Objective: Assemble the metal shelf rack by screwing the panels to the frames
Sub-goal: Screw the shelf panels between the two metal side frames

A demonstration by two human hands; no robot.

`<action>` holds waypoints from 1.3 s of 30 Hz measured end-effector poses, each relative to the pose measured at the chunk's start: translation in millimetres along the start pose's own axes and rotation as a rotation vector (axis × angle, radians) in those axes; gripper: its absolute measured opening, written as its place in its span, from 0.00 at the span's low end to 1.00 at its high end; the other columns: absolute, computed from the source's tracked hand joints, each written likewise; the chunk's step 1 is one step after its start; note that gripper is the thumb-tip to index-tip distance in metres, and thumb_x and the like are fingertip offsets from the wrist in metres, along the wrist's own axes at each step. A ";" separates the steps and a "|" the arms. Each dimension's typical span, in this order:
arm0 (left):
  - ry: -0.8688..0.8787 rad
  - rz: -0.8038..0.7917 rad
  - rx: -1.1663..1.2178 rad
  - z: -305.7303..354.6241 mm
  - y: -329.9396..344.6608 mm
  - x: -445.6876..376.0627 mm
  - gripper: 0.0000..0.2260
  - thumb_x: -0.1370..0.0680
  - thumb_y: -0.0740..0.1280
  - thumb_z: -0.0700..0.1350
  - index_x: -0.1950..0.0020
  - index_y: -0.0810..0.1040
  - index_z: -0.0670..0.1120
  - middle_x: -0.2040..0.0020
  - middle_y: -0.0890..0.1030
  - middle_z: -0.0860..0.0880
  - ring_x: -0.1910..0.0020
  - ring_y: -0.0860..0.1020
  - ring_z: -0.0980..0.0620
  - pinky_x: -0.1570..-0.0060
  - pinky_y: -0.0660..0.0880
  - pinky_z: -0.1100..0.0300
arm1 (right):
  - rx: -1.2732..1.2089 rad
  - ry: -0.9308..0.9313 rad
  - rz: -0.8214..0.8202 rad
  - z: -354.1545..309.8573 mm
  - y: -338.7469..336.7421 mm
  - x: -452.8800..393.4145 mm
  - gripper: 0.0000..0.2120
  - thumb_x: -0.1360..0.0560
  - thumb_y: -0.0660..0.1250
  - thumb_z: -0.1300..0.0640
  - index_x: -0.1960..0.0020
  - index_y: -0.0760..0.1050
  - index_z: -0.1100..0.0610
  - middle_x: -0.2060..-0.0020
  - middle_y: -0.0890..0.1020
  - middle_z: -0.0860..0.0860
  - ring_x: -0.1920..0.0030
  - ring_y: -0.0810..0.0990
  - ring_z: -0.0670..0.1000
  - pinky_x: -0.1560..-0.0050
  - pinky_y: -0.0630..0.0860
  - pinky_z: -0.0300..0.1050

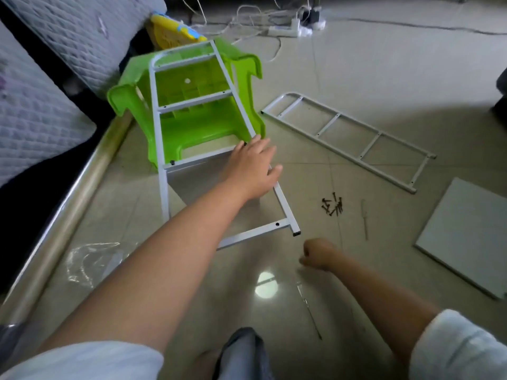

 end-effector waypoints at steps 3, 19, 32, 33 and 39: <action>-0.049 -0.012 0.065 -3.5 8.3 -5.7 0.25 0.21 0.51 0.52 0.27 0.63 0.43 0.23 0.54 0.46 0.24 0.48 0.50 0.28 0.44 0.55 | -0.013 0.057 -0.105 1.2 78.8 3.2 0.19 0.25 0.62 0.52 0.38 0.68 0.60 0.39 0.74 0.56 0.39 0.74 0.56 0.43 0.71 0.44; 0.019 -0.042 0.112 -11.3 7.4 2.9 0.28 0.21 0.44 0.55 0.24 0.56 0.42 0.23 0.51 0.46 0.24 0.46 0.51 0.29 0.43 0.59 | -0.564 0.108 0.457 1.8 -79.8 -10.1 0.04 0.27 0.60 0.61 0.54 0.66 0.60 0.57 0.75 0.59 0.57 0.73 0.57 0.63 0.65 0.42; 0.092 0.137 -0.293 -70.2 -7.5 45.5 0.24 0.31 0.54 0.38 0.37 0.76 0.40 0.34 0.75 0.43 0.36 0.74 0.45 0.38 0.70 0.46 | -0.116 -0.402 0.679 -128.5 -198.7 34.6 0.13 0.21 0.56 0.59 0.47 0.75 0.66 0.48 0.74 0.62 0.50 0.76 0.61 0.53 0.69 0.44; 0.076 0.155 -0.277 -78.2 -11.3 50.1 0.25 0.34 0.53 0.41 0.43 0.81 0.41 0.40 0.80 0.44 0.42 0.79 0.46 0.46 0.75 0.46 | -0.091 -0.397 0.668 -129.9 -197.9 33.7 0.13 0.21 0.56 0.59 0.48 0.75 0.66 0.48 0.73 0.62 0.50 0.76 0.61 0.54 0.69 0.44; -0.321 0.254 0.066 -134.6 -18.4 78.3 0.22 0.23 0.59 0.41 0.31 0.65 0.34 0.29 0.66 0.37 0.31 0.67 0.41 0.33 0.65 0.52 | -0.073 -0.373 0.613 -129.0 -204.9 24.2 0.12 0.22 0.57 0.59 0.57 0.74 0.64 0.61 0.69 0.56 0.51 0.75 0.60 0.59 0.61 0.41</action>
Point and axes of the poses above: each hand's wrist, its own x-axis away from the middle knuckle, its own y-axis out of the palm, z = x × y, the point moved 4 cm from there along -x, towards the middle knuckle
